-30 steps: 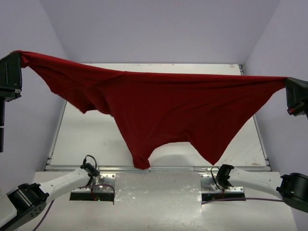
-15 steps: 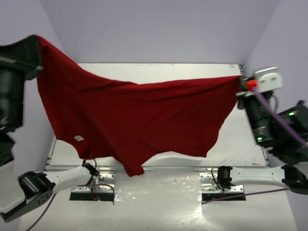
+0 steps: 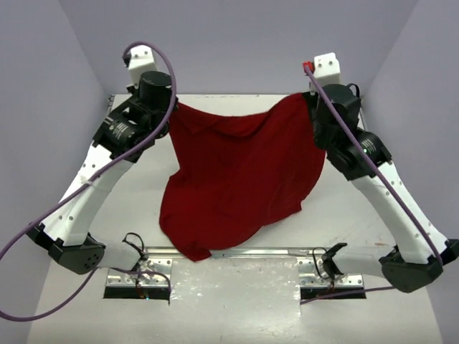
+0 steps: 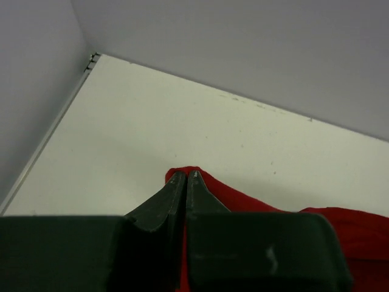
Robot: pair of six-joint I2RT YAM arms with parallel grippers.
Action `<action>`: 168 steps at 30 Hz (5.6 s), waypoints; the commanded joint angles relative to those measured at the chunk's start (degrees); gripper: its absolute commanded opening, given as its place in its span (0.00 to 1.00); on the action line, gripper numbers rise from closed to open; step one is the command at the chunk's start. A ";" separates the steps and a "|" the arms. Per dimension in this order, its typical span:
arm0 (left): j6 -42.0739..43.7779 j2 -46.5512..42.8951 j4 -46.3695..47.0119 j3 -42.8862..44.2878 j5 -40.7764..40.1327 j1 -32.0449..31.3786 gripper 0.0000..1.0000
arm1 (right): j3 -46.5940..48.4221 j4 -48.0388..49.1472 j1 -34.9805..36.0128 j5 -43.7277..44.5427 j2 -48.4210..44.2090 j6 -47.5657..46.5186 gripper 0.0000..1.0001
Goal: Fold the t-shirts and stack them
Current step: Flatten out the tshirt, then fold the flattened tshirt in 1/3 of the way
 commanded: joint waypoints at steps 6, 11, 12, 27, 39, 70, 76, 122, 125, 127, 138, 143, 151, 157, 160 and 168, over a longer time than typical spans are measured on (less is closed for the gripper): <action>-2.90 3.51 3.45 6.65 12.46 18.45 0.00 | -6.30 -11.95 -37.65 -39.65 1.22 20.53 0.01; -0.64 9.14 5.08 13.85 15.26 20.49 0.00 | -2.61 -10.00 -46.10 -45.97 6.50 21.75 0.01; 0.25 10.02 5.80 15.35 16.23 21.36 0.00 | 1.24 -10.01 -47.06 -50.52 8.60 23.50 0.01; 3.15 20.24 14.51 43.32 31.53 28.75 0.00 | 42.58 -12.38 -59.19 -74.29 26.39 33.80 0.01; 3.07 -13.33 13.64 26.43 37.86 28.67 0.00 | 31.96 -16.78 -58.26 -67.28 -3.47 30.29 0.01; 3.06 11.90 9.86 31.89 39.27 28.58 0.00 | 40.10 -15.55 -33.34 -48.01 23.99 15.86 0.01; 4.38 18.40 19.39 44.65 40.76 28.93 0.00 | 44.34 -11.25 -41.42 -57.48 27.44 21.49 0.01; -27.17 -68.19 -7.46 -64.19 47.81 28.67 0.01 | -72.73 -15.37 -52.35 -72.62 -52.19 50.14 0.01; -25.33 -64.09 -7.03 -63.30 48.50 28.67 0.00 | -71.24 -16.86 -52.35 -72.01 -52.81 50.50 0.01; -24.97 -62.66 -6.41 -64.35 49.38 28.67 0.00 | -70.18 -17.83 -52.35 -71.49 -52.99 49.88 0.01; -28.66 -57.57 -1.76 -66.46 46.66 28.75 0.01 | -70.00 -20.65 -52.35 -68.24 -53.25 51.11 0.01; -31.29 -54.05 2.11 -67.43 41.66 28.67 0.01 | -70.09 -20.21 -52.35 -63.67 -50.97 53.13 0.01; -31.48 -42.20 11.85 -65.59 40.24 28.67 0.00 | -71.32 -17.92 -52.35 -63.04 -47.28 53.57 0.01; -29.11 -33.05 16.61 -61.29 38.40 28.67 0.01 | -71.59 -14.85 -52.35 -61.38 -43.34 54.11 0.01; -27.26 -27.17 18.46 -57.77 37.69 28.58 0.00 | -70.80 -13.44 -52.35 -60.23 -40.87 52.79 0.01; -24.71 -16.09 24.00 -52.76 39.01 28.67 0.00 | -71.50 -6.59 -52.35 -59.53 -36.47 47.60 0.02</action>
